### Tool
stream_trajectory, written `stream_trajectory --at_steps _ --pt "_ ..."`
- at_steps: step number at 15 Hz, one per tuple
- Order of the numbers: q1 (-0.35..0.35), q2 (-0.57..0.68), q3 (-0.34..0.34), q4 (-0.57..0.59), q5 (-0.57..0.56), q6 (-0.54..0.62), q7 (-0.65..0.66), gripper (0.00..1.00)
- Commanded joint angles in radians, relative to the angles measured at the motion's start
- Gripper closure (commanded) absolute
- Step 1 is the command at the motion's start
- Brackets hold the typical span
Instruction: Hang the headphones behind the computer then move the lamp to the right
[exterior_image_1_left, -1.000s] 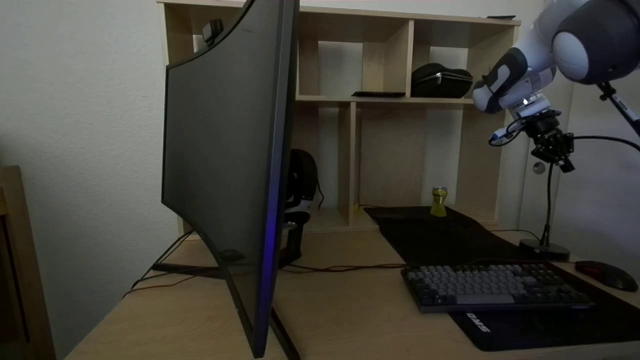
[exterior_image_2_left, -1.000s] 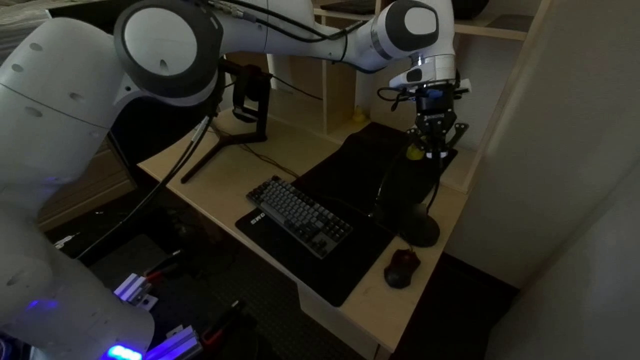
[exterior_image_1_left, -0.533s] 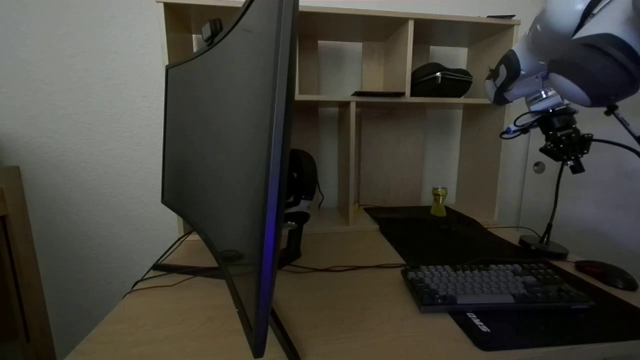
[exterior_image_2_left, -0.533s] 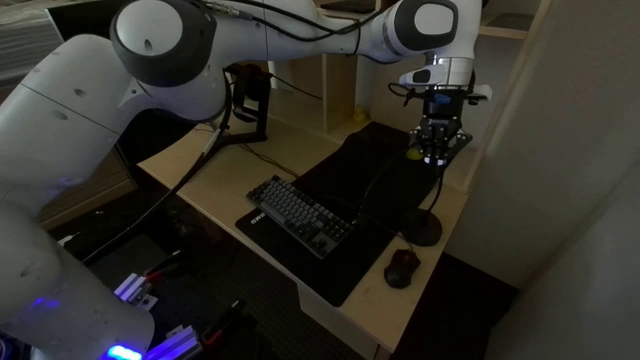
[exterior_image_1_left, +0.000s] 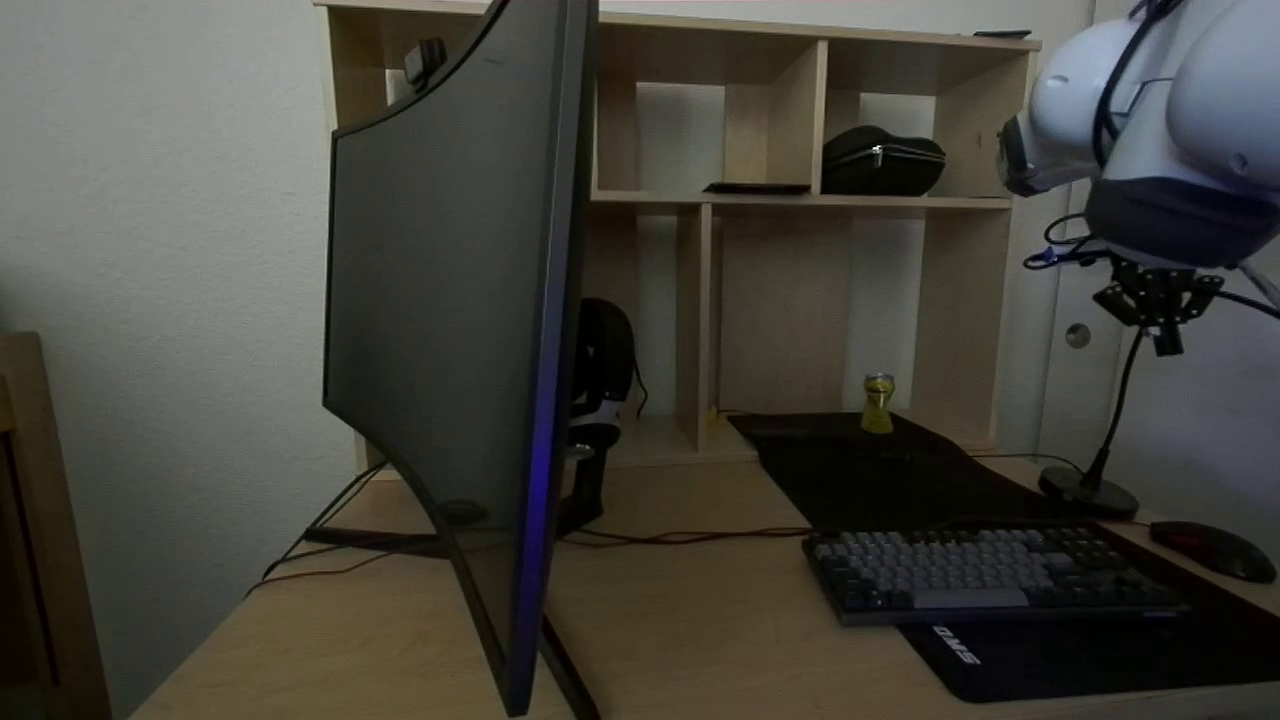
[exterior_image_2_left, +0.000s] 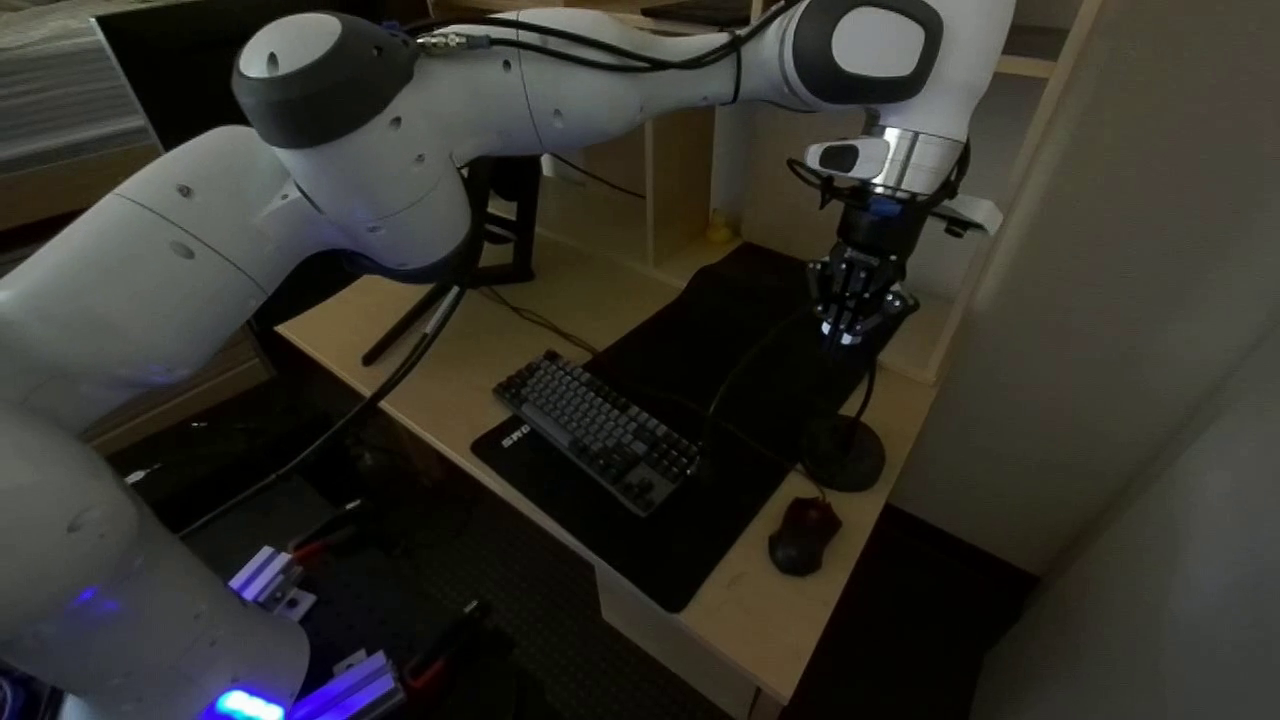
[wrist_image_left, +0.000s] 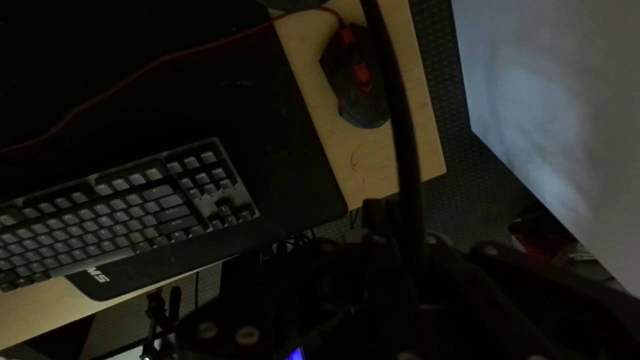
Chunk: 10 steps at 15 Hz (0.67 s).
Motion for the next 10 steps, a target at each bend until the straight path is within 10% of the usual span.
stream_trajectory --at_steps 1,7,9,10 --pt "0.018 0.018 -0.031 -0.020 0.028 -0.014 0.000 0.99" --pt "0.096 0.270 -0.463 -0.268 0.479 -0.327 0.004 0.99" --pt "0.051 0.344 -0.524 -0.300 0.547 -0.408 0.005 0.99" --pt "0.051 0.261 -0.427 -0.300 0.429 -0.381 0.004 0.99"
